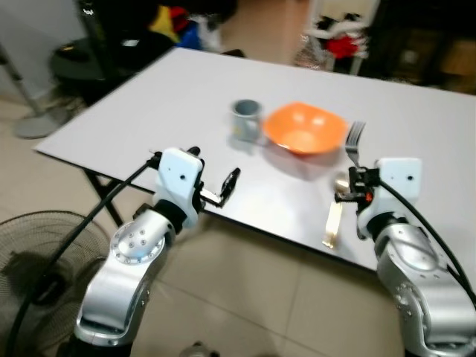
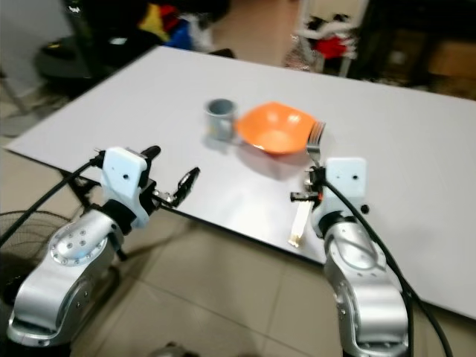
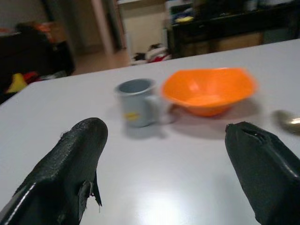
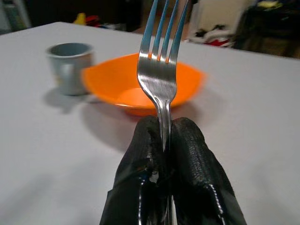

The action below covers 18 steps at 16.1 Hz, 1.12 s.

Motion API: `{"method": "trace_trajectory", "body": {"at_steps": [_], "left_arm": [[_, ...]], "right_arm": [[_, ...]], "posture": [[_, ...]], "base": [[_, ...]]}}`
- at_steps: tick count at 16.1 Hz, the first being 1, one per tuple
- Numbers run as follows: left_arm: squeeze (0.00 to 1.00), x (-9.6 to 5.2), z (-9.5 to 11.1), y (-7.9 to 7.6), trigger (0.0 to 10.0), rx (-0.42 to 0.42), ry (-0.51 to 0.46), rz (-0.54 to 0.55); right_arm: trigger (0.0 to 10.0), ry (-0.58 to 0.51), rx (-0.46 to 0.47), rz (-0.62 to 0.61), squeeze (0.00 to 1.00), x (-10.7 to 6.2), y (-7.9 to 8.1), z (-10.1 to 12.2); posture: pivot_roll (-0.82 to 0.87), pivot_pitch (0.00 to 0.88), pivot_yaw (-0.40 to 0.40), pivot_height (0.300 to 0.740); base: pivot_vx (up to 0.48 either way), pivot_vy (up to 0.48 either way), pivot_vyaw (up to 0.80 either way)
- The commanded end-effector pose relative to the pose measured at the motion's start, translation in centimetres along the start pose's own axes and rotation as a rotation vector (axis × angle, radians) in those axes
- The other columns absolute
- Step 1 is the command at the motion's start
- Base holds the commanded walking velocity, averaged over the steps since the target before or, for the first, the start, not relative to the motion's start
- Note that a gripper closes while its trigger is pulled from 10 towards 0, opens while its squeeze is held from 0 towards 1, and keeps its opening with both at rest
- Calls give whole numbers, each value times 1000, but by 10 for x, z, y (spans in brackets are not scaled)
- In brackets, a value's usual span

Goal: Setting the table

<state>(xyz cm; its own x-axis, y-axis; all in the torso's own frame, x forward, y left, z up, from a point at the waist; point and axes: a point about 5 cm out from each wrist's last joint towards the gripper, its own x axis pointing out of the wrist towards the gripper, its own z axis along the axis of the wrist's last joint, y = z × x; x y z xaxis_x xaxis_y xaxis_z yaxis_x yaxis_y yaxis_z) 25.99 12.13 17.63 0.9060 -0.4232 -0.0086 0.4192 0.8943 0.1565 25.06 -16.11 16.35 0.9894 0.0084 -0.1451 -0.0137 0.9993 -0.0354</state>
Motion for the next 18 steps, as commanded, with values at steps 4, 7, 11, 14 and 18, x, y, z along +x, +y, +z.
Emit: {"method": "trace_trajectory", "body": {"at_steps": [4, 7, 11, 14, 18], "left_arm": [[43, 3, 1, 3, 10000, 7, -2, 18], [24, 3, 0, 7, 10000, 3, -3, 51], [0, 1, -2, 5, 10000, 21, 2, 27], [0, 1, -3, 4, 10000, 4, -3, 4], [4, 6, -7, 3, 10000, -9, 15, 7]], "right_arm": [[10000, -20, -9, 6, 0, -2, 2, 4], [10000, -6, -24, -24, 0, -4, -1, 1], [10000, 76, -74, -122, 0, -11, -16, -4], [10000, 134, -65, -169, 0, -18, -21, -7], [10000, 168, -43, -161, 0, -25, -19, -11]], "posture": [[9, 49, 26, 740], [5, 41, 31, 740], [0, 35, 33, 740], [-21, 42, 45, 740], [-29, 51, 51, 740]], "base": [[365, 0, 0], [212, 0, 0], [0, 0, 0], [0, 0, -152], [0, 356, -797]]}}
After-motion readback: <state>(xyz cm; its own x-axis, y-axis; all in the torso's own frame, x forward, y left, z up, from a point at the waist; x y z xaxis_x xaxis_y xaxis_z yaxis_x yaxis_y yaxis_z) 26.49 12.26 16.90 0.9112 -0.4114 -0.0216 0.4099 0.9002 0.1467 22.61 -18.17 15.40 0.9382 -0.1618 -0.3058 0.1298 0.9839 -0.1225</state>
